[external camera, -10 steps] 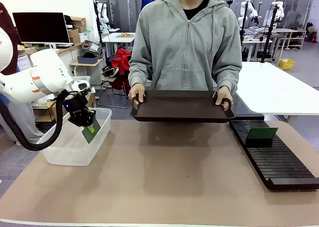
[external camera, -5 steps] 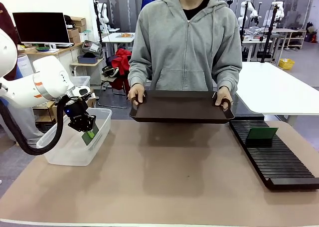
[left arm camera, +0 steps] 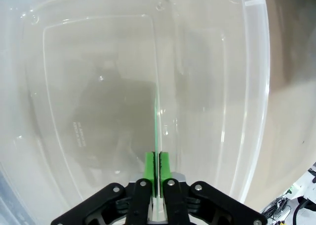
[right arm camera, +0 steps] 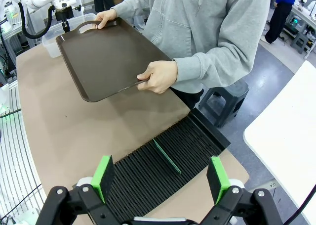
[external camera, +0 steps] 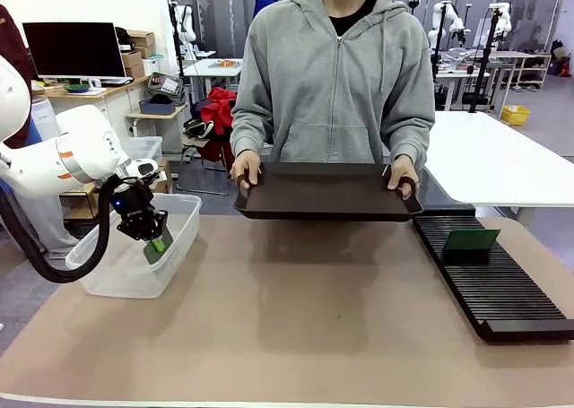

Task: Sort PCBs into racks and boxes based on the side picked up.
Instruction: If the short side of the Blank PCB is picked up, insert it into the PCB Rack ; if the long side is picked up, place it in the Organizing box.

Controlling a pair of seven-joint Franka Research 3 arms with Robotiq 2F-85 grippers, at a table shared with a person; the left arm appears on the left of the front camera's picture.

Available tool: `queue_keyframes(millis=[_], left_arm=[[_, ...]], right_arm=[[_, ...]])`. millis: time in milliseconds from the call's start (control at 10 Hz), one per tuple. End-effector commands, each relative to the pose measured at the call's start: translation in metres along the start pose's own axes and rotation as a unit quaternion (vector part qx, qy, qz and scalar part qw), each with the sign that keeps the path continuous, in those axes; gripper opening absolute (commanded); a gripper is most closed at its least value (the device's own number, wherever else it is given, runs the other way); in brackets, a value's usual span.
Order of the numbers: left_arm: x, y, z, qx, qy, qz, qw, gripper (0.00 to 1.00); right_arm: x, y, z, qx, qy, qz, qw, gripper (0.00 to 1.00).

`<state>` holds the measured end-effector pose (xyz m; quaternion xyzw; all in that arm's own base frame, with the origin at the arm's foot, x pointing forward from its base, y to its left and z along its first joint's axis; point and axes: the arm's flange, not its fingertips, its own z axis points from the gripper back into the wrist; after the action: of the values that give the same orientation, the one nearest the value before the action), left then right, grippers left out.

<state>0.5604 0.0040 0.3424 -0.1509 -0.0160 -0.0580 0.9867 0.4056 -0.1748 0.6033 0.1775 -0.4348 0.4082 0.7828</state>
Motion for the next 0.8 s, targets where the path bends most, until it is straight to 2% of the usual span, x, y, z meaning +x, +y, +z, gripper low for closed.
queue_keyframes(millis=[0, 100, 200, 300, 400, 500, 600, 700], left_arm=[[0.003, 0.002, 0.005, 0.01, -0.004, 0.014, 1.0, 0.28], [0.003, 0.002, 0.005, 0.011, -0.004, 0.017, 1.0, 0.43], [0.003, 0.002, 0.009, 0.007, -0.01, 0.021, 1.0, 0.48], [0.004, 0.002, 0.018, 0.01, -0.015, 0.022, 1.0, 0.63], [0.004, 0.003, 0.024, 0.01, -0.019, 0.021, 1.0, 0.46], [0.005, 0.001, 0.031, 0.011, -0.022, 0.02, 0.999, 0.83], [0.004, 0.002, 0.036, 0.014, -0.023, 0.018, 0.999, 0.66], [0.005, 0.001, 0.04, 0.015, -0.023, 0.016, 1.0, 1.0]], right_arm=[[0.0, 0.0, -0.001, -0.001, 0.001, -0.002, 1.0, 1.0], [0.0, 0.0, -0.001, -0.001, 0.001, -0.002, 1.0, 1.0], [0.0, 0.0, -0.001, -0.001, 0.001, -0.002, 1.0, 1.0], [0.0, 0.0, -0.001, -0.001, 0.001, -0.002, 1.0, 1.0], [0.0, 0.0, -0.001, -0.001, 0.001, -0.002, 1.0, 1.0], [0.0, 0.0, -0.001, -0.001, 0.001, -0.002, 1.0, 1.0], [0.0, 0.0, -0.001, -0.001, 0.001, -0.002, 1.0, 1.0], [0.0, 0.0, -0.001, -0.001, 0.001, -0.002, 1.0, 1.0]])
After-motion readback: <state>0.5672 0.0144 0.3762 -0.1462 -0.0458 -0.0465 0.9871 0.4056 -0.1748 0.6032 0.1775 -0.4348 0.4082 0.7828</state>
